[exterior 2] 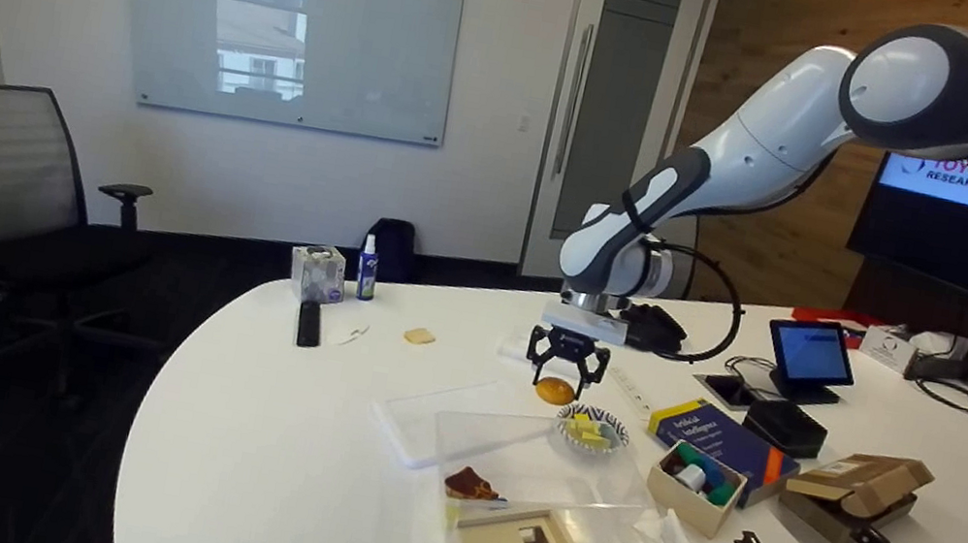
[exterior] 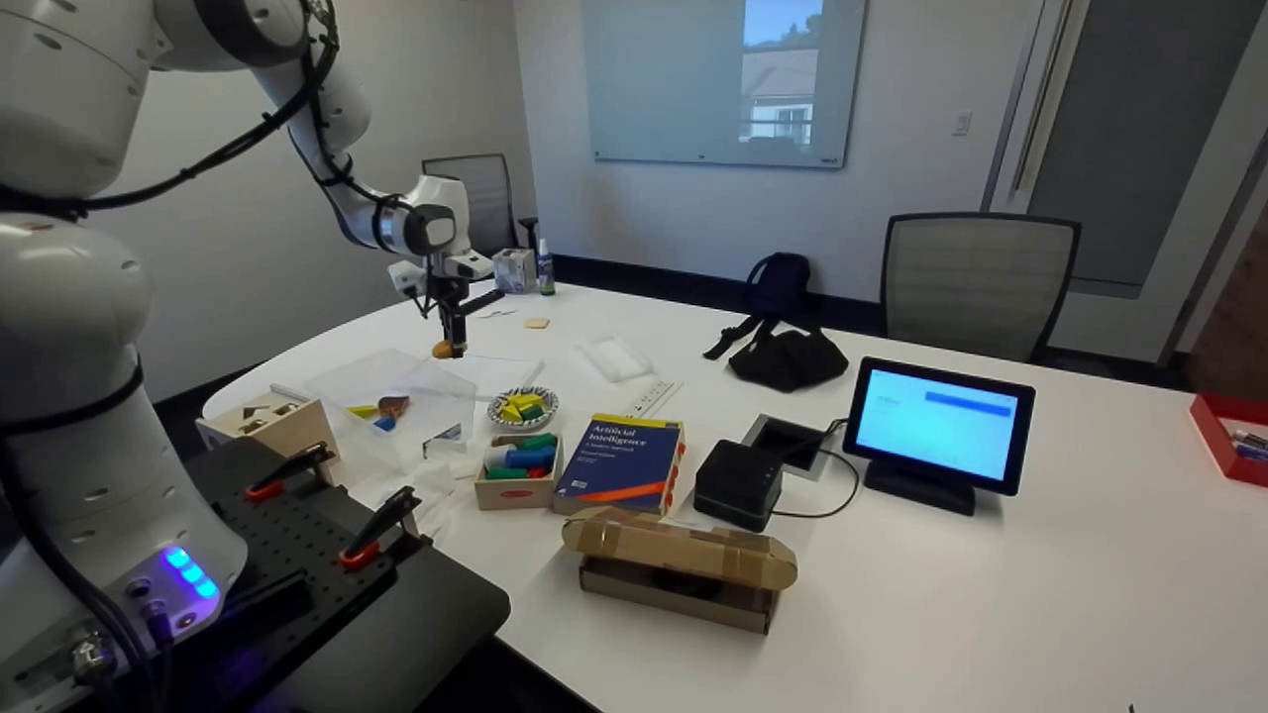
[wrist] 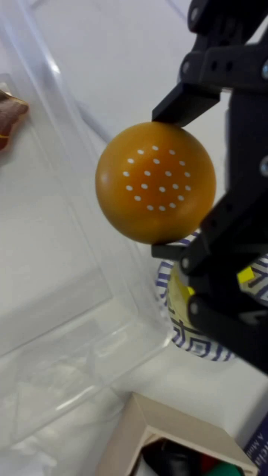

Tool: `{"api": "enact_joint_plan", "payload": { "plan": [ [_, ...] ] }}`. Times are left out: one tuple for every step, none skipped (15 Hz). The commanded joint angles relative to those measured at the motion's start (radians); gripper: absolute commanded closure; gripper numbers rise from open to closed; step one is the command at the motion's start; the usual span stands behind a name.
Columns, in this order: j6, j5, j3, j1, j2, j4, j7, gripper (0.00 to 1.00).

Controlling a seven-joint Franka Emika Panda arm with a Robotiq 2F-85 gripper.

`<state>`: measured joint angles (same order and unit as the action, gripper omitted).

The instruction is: Shift two objects from the storage bin to the paper plate

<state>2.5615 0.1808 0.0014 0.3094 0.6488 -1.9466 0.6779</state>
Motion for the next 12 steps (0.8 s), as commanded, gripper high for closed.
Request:
{"api": "enact_joint_plan", "payload": {
  "plan": [
    [0.046,0.005,-0.041,-0.027,0.044,0.035,0.059,0.45],
    [0.054,0.01,-0.045,-0.043,0.063,0.053,0.06,0.45],
    [0.06,0.008,-0.056,-0.051,0.078,0.066,0.066,0.45],
    [0.063,0.015,-0.058,-0.065,0.103,0.09,0.073,0.45],
    [0.063,0.017,-0.065,-0.073,0.123,0.112,0.08,0.45],
    [0.063,0.019,-0.069,-0.08,0.141,0.13,0.09,0.45],
    [0.064,0.016,-0.076,-0.084,0.164,0.152,0.104,0.45],
    [0.061,0.012,-0.083,-0.085,0.185,0.171,0.117,0.45],
    [0.062,0.011,-0.09,-0.085,0.206,0.188,0.129,0.45],
    [0.058,0.011,-0.093,-0.088,0.225,0.204,0.141,0.45],
    [0.052,0.013,-0.089,-0.094,0.237,0.216,0.142,0.41],
    [0.046,0.014,-0.088,-0.095,0.245,0.223,0.147,0.05]
  ]
}}
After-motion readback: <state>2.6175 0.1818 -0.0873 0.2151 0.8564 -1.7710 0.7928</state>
